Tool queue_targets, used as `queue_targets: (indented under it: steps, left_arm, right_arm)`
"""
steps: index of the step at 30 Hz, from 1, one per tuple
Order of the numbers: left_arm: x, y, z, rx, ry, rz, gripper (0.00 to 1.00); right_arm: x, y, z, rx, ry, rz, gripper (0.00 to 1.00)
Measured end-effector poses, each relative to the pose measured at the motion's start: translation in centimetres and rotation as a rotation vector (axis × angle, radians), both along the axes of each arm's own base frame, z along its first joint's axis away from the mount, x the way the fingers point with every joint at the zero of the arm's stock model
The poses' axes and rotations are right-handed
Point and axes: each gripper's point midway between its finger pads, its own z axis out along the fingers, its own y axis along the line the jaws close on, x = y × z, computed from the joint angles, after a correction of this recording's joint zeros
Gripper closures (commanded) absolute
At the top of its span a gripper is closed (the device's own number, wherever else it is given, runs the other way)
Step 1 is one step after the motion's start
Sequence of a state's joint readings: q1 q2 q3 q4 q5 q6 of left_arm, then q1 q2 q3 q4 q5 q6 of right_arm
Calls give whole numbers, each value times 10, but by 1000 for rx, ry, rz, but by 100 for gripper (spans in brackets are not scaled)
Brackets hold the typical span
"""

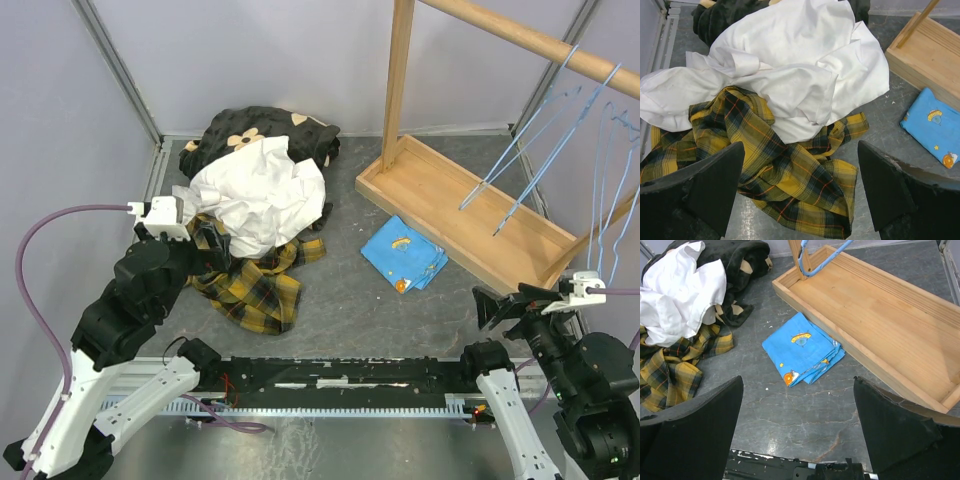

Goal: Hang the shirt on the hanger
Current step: Pick up the shirt from the center of the board.

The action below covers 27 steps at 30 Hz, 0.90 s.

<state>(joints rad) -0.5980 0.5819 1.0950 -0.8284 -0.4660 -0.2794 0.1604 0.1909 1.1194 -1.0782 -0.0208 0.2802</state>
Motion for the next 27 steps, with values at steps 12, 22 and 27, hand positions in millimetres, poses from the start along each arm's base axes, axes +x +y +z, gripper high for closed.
queue_targets:
  steps: [12, 22, 27]
  left_arm:
    - [1, -2, -18, 26, 36, -7, 0]
    - [3, -7, -26, 39, 49, -35, 0]
    - [4, -8, -35, 51, 67, -35, 1]
  right_arm:
    - [17, -14, -9, 2, 93, -109, 1]
    - [40, 1, -33, 34, 228, -73, 1]
    - [49, 13, -50, 76, 281, -31, 1]
